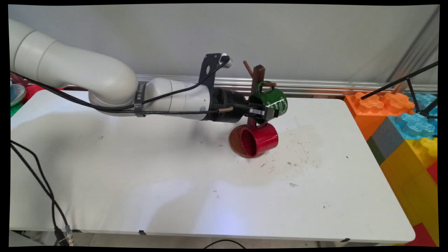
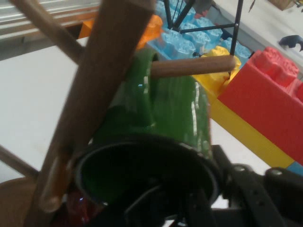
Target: Pick up the green mug from the rack, then place the picked object on the table
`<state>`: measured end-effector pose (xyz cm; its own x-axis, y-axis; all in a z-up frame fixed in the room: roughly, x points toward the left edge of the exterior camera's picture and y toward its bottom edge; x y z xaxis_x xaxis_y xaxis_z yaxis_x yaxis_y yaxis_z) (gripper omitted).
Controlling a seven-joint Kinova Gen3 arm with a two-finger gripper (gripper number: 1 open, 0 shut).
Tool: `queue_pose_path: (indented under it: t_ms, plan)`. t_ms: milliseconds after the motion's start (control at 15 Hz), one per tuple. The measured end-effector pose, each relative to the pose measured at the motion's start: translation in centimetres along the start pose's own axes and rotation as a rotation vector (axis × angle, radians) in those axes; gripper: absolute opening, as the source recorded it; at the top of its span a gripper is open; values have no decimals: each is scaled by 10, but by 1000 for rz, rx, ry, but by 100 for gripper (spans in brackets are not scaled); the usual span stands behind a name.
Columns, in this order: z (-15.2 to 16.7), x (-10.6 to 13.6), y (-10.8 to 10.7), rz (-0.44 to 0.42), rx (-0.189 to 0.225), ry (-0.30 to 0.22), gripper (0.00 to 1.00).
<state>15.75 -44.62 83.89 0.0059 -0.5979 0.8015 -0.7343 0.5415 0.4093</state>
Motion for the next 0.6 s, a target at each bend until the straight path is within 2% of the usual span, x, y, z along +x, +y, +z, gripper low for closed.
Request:
queue_pose_path:
  t_ms: [600]
  plan:
    - [-5,-2,-3,-9,4,20,0]
